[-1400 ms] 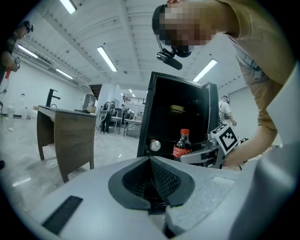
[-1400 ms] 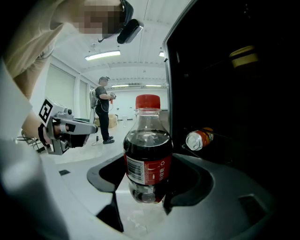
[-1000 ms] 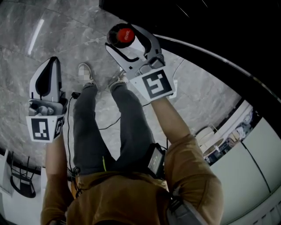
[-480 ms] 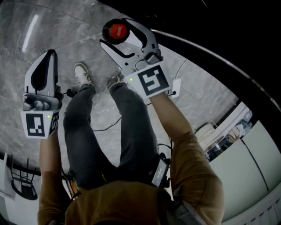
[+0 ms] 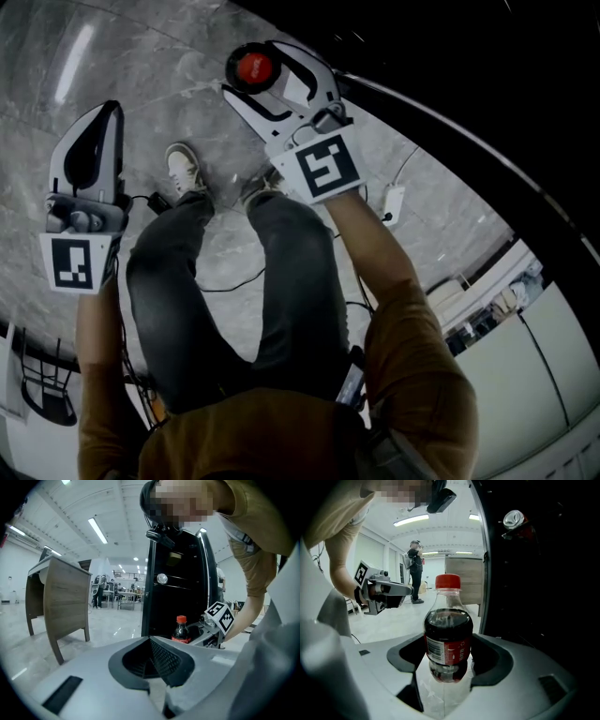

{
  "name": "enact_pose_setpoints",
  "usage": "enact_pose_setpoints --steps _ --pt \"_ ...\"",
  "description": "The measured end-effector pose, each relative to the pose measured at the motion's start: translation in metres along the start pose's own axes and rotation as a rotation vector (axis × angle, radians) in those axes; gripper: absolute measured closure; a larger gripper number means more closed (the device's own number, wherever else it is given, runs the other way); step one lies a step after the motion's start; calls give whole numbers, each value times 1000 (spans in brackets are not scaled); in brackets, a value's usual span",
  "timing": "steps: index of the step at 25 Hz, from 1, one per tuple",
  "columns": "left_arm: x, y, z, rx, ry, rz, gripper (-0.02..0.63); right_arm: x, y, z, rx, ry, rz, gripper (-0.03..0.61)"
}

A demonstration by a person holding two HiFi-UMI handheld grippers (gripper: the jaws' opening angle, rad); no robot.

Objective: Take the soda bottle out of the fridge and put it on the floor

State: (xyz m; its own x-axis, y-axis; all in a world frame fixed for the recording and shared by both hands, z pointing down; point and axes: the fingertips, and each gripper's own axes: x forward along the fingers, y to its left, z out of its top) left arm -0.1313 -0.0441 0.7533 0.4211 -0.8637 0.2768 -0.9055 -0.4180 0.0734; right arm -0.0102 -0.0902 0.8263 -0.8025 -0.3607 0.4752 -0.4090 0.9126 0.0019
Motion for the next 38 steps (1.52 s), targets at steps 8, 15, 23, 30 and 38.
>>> enact_pose_setpoints --steps 8,15,23,30,38 --pt "32 -4 -60 32 43 -52 614 35 -7 -67 -19 46 24 287" --pt "52 -2 -104 13 48 -64 614 60 -11 -121 -19 93 40 287" --pt "78 7 -143 50 22 -97 614 96 -10 -177 -49 127 95 287" --pt "93 3 -177 73 40 -146 614 124 -10 -206 -63 128 141 287" --pt "119 12 -200 53 8 -189 614 154 -22 -237 -42 131 144 287"
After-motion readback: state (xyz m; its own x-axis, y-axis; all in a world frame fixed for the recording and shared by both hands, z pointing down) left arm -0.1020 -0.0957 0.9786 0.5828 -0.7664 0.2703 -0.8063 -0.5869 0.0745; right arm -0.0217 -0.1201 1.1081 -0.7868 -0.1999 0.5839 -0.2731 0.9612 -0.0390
